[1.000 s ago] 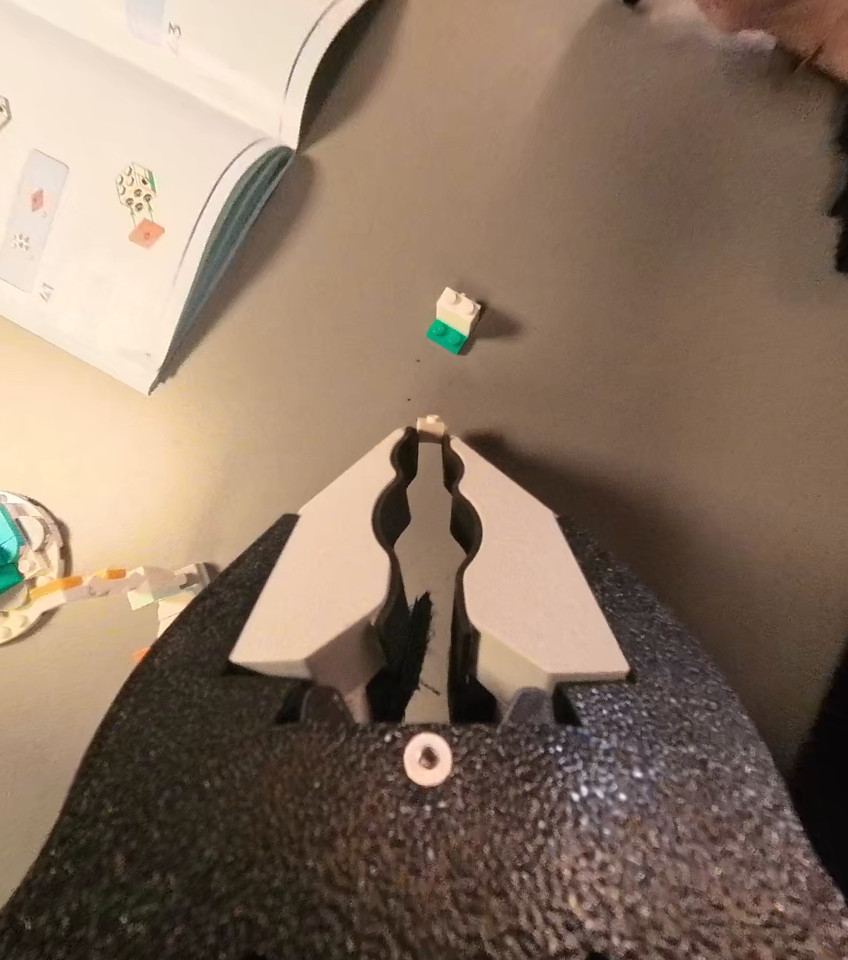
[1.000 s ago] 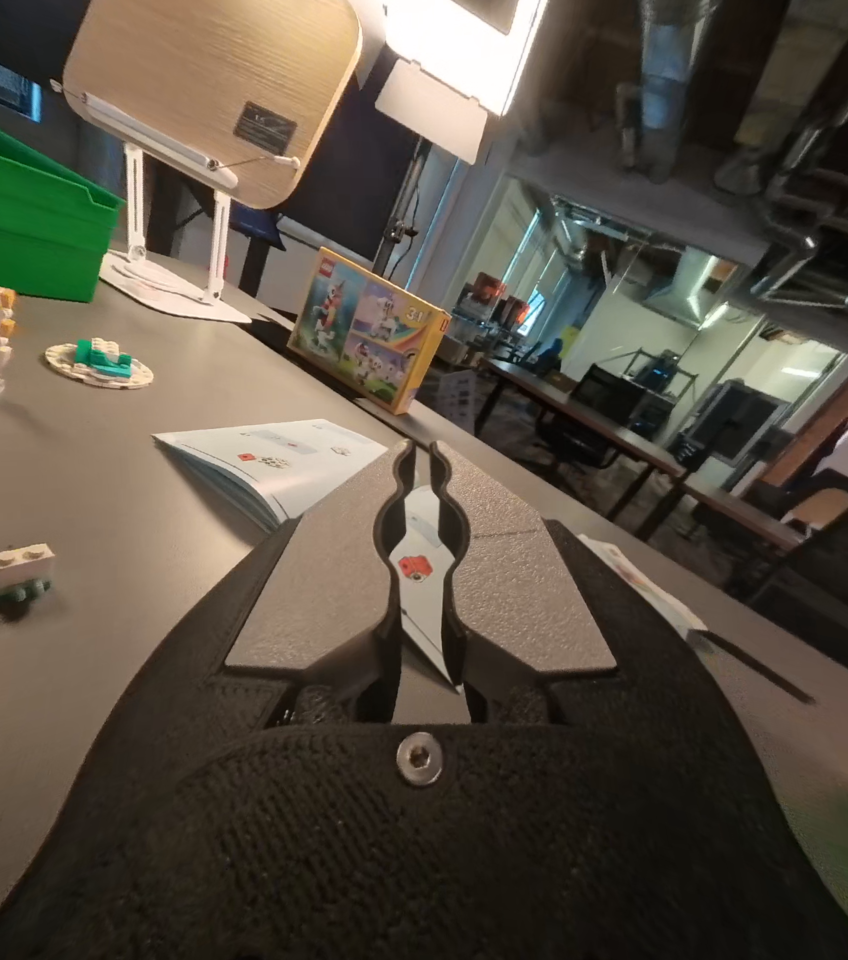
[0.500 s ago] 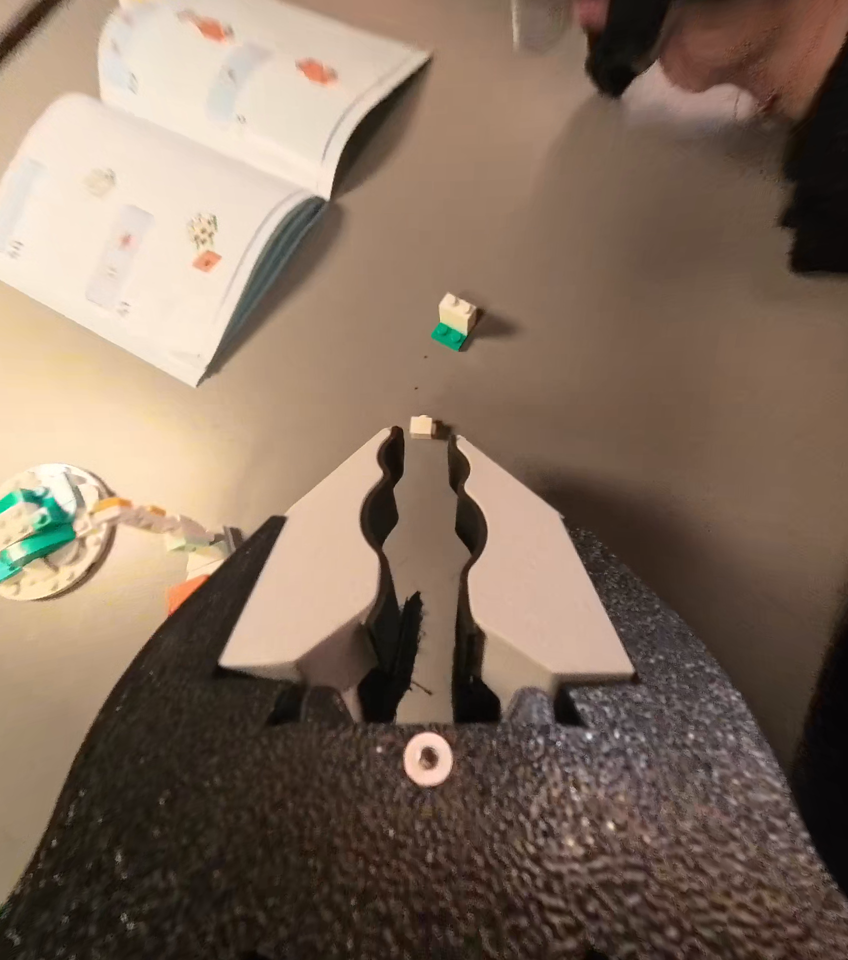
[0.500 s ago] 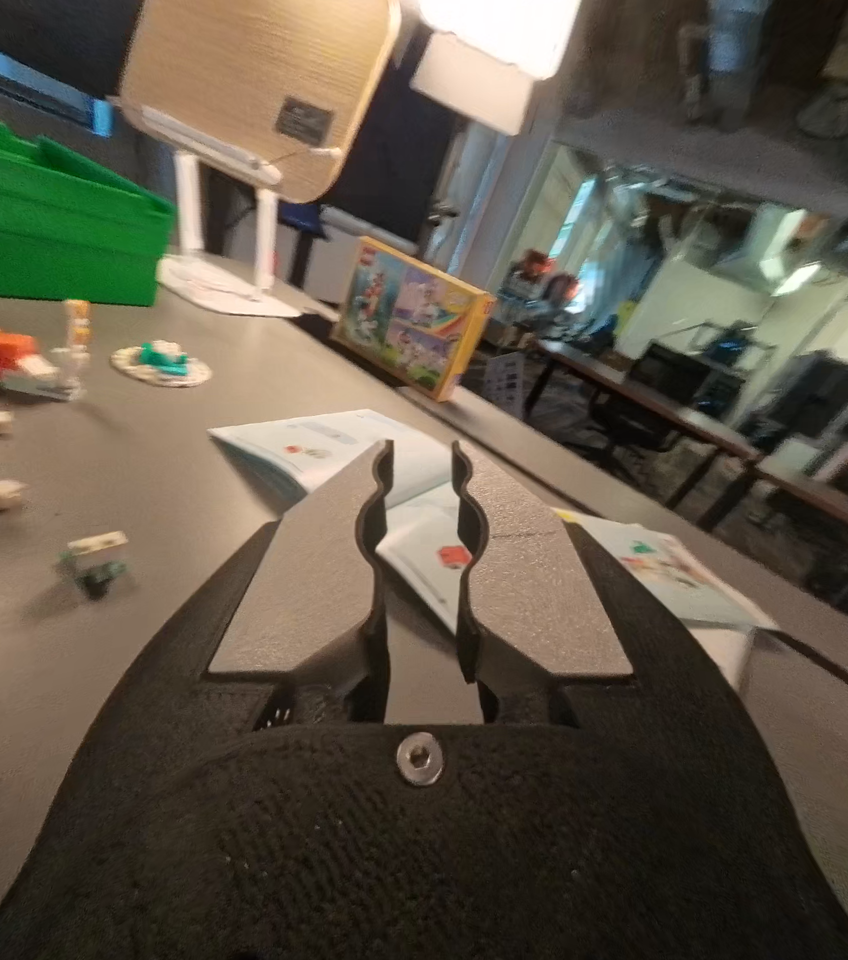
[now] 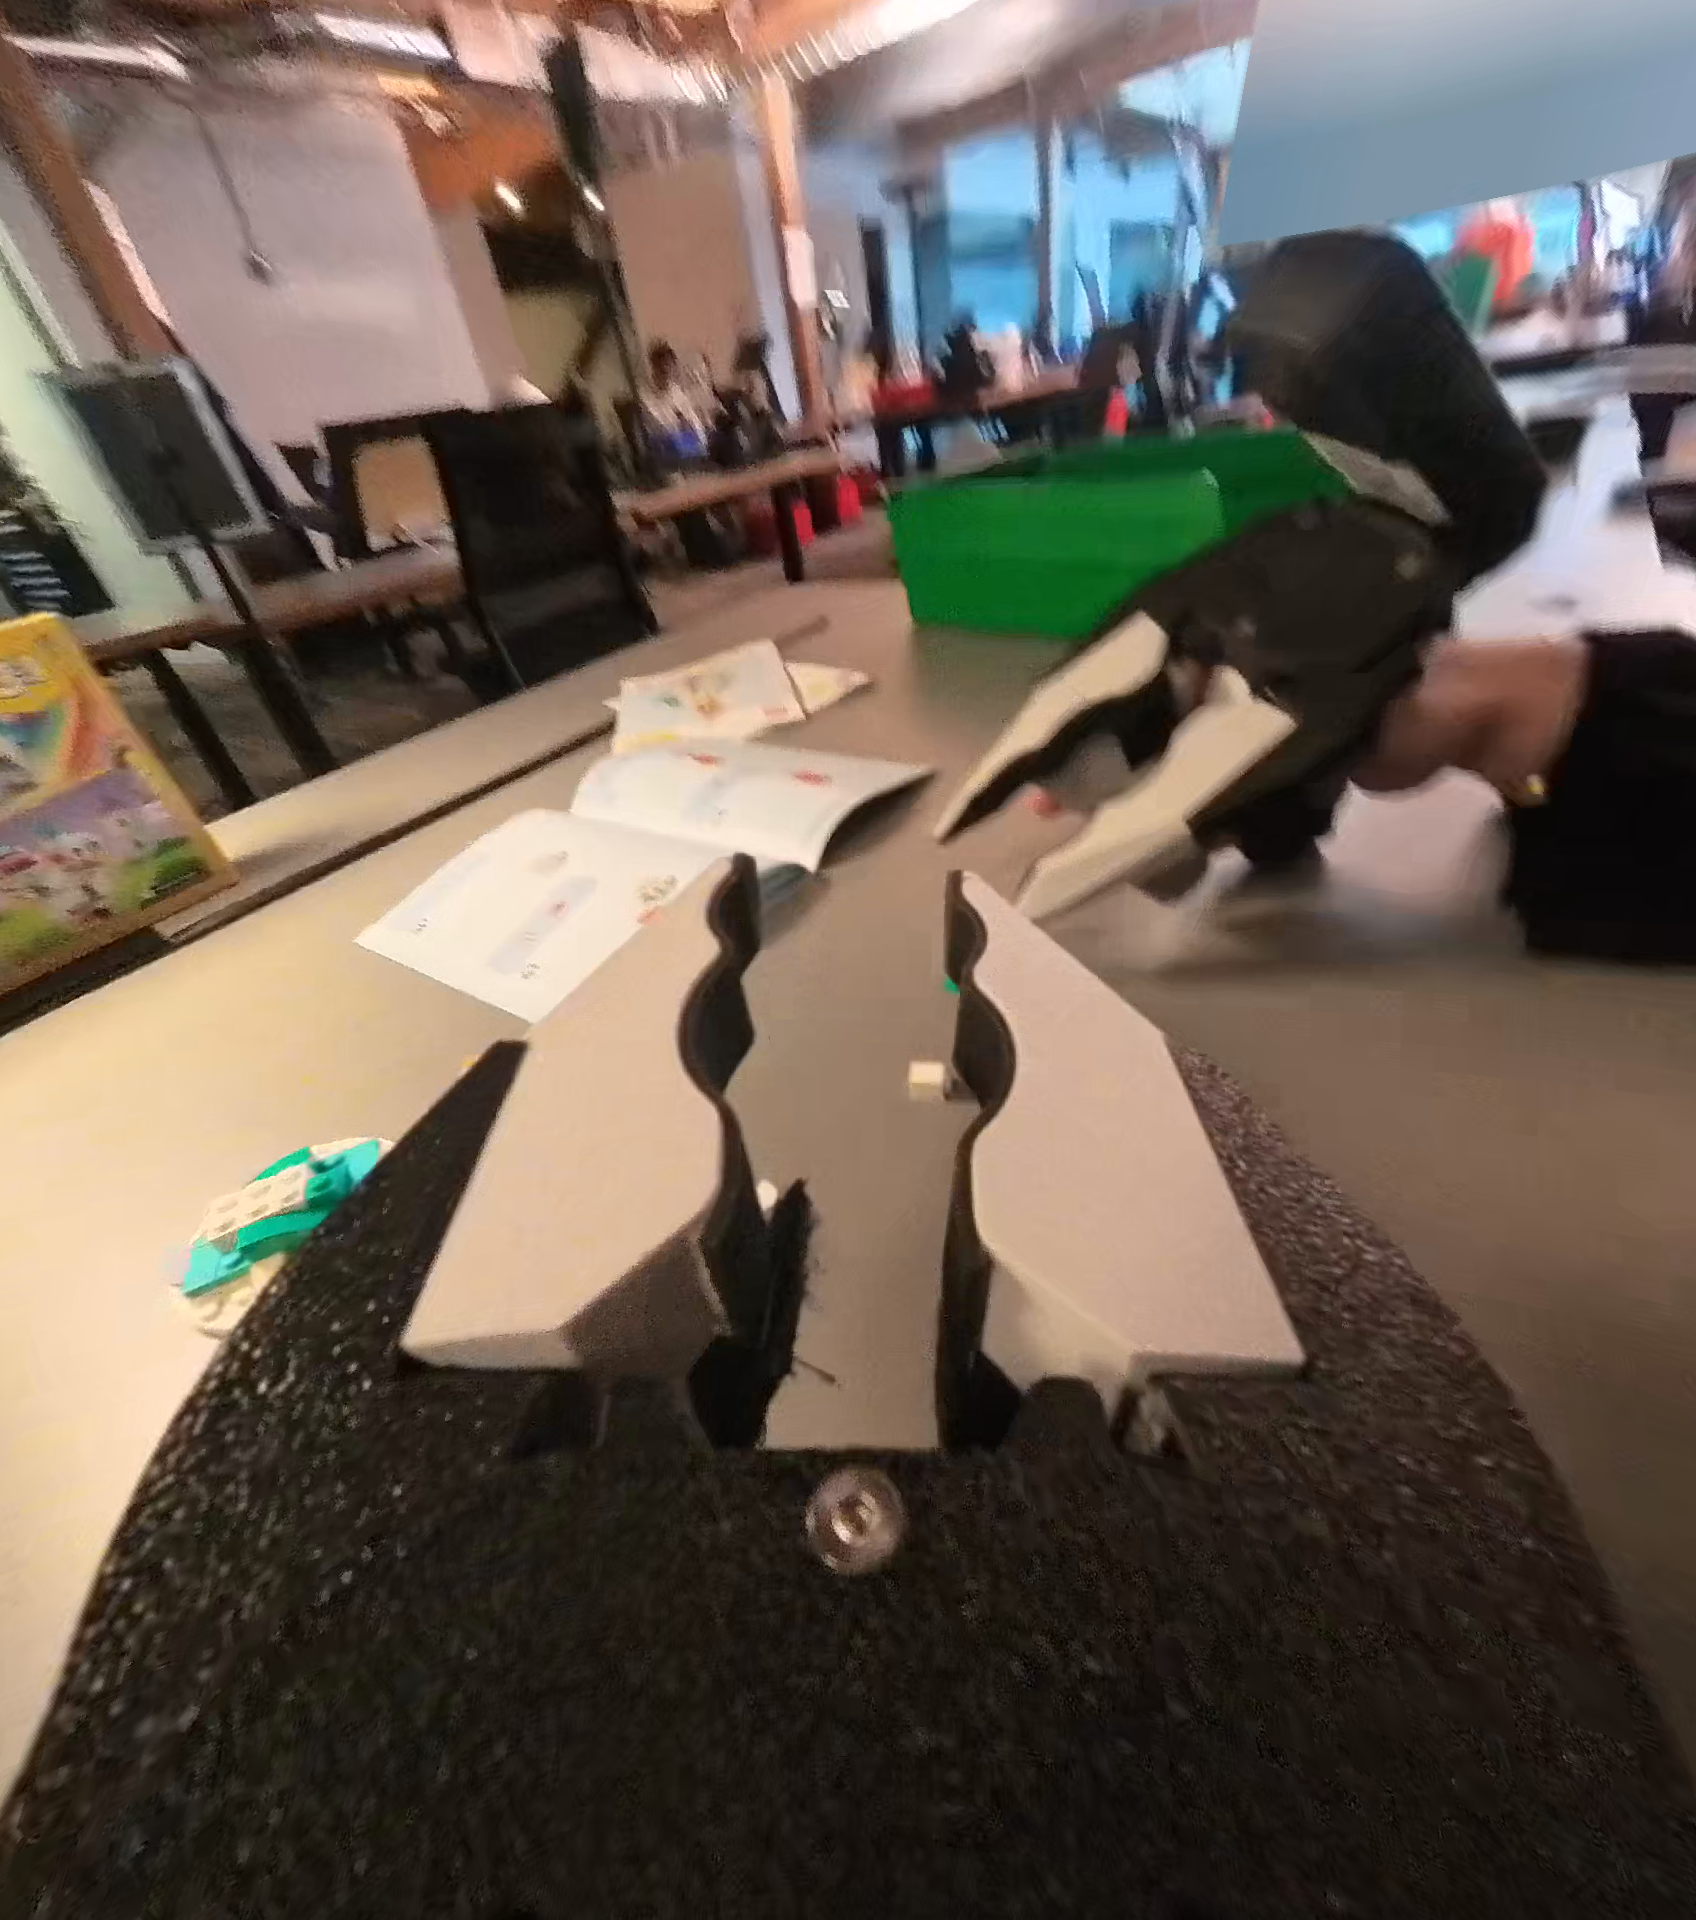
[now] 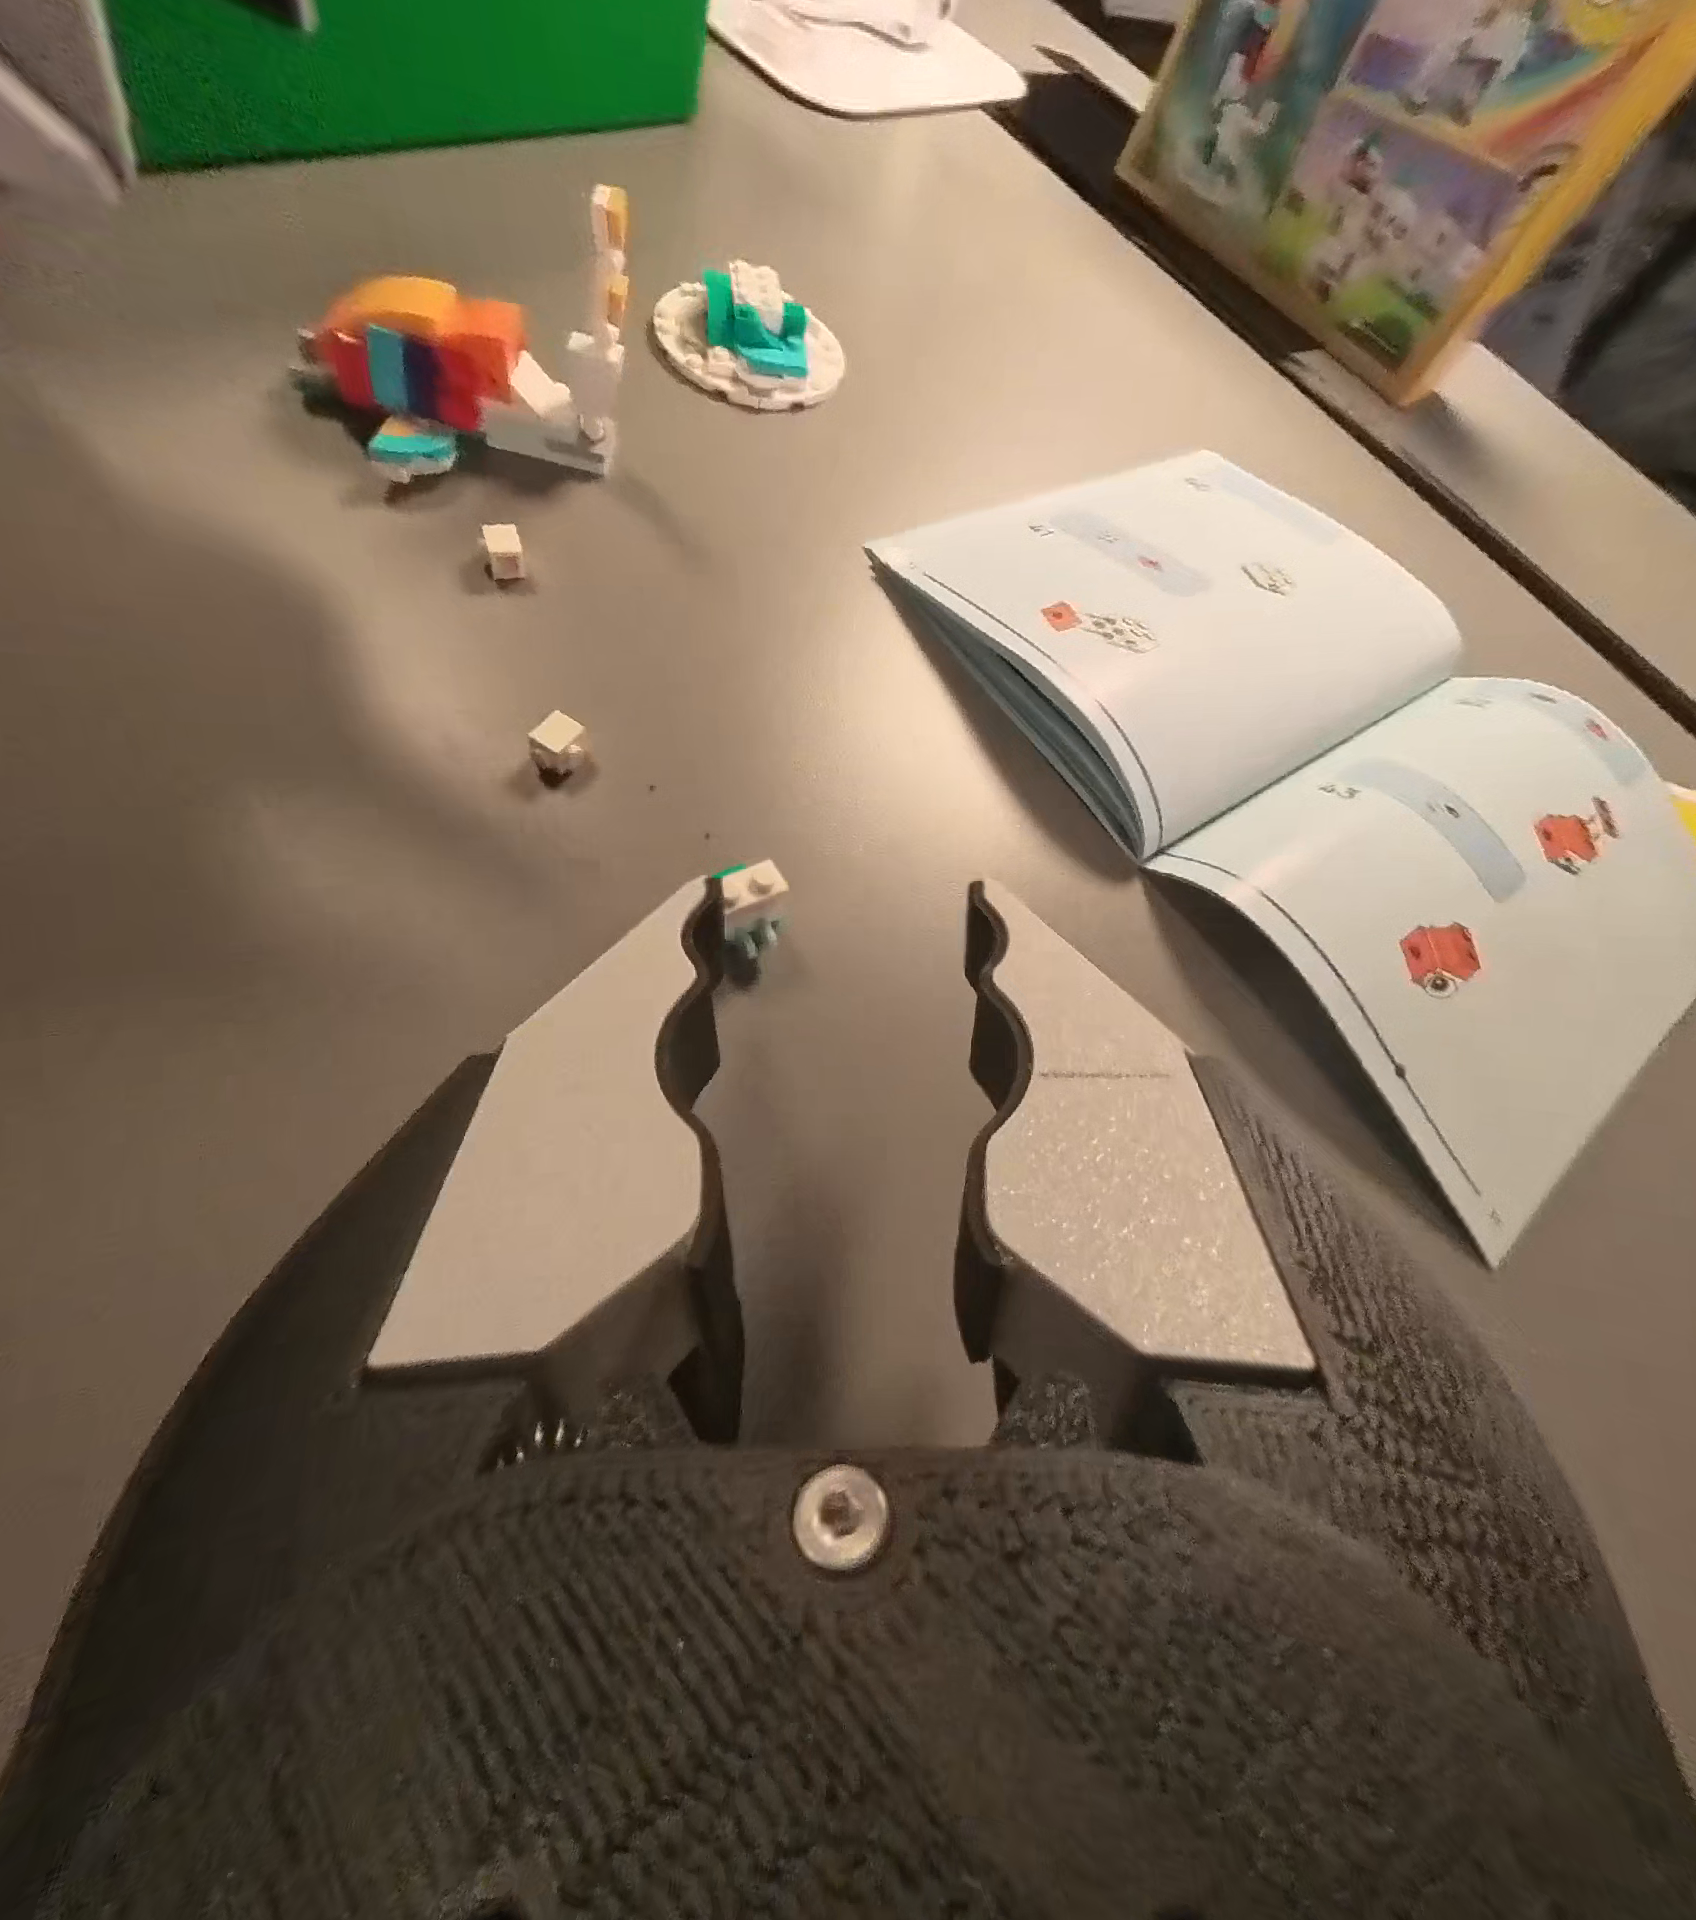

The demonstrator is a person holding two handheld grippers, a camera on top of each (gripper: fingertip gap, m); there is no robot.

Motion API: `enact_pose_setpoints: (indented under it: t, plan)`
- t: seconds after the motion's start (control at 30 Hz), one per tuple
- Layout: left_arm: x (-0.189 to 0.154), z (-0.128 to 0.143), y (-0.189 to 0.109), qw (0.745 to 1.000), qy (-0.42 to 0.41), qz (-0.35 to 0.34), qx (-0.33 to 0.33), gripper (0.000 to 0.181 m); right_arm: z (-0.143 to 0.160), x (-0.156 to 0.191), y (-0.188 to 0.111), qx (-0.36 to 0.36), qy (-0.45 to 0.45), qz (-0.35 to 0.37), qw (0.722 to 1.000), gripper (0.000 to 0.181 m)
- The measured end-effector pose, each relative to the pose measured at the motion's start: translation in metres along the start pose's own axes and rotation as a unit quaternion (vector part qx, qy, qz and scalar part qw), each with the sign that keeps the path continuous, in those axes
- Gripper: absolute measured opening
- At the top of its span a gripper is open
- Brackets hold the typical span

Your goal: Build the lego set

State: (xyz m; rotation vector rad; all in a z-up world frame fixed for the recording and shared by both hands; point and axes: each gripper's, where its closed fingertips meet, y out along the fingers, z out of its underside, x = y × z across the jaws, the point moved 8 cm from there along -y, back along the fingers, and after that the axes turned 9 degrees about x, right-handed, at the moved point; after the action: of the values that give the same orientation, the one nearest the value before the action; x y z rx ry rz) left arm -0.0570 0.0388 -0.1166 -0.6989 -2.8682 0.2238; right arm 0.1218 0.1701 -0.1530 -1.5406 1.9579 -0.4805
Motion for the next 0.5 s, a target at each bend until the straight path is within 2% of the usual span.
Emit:
enact_pose_setpoints:
  t: [0.1, 0.23, 0.33, 0.5]
  plan:
    - [0.009, 0.004, -0.004, 0.999, -0.029, -0.016, -0.018, 0.041, -0.005, 0.011, -0.002, -0.006, 0.028, 0.016, 0.999, 0.044]
    - [0.012, 0.011, -0.010, 0.997, -0.006, -0.072, -0.004, 0.038, -0.008, 0.017, -0.003, -0.001, 0.066, 0.095, 0.993, 0.044]
    - [0.013, 0.010, -0.012, 0.994, 0.012, -0.110, -0.005, 0.035, -0.015, 0.027, -0.004, -0.017, 0.098, 0.099, 0.990, 0.043]
    - [0.008, 0.009, -0.010, 0.994, 0.026, -0.105, -0.011, 0.030, -0.015, 0.032, 0.003, 0.019, 0.102, 0.109, 0.989, 0.039]
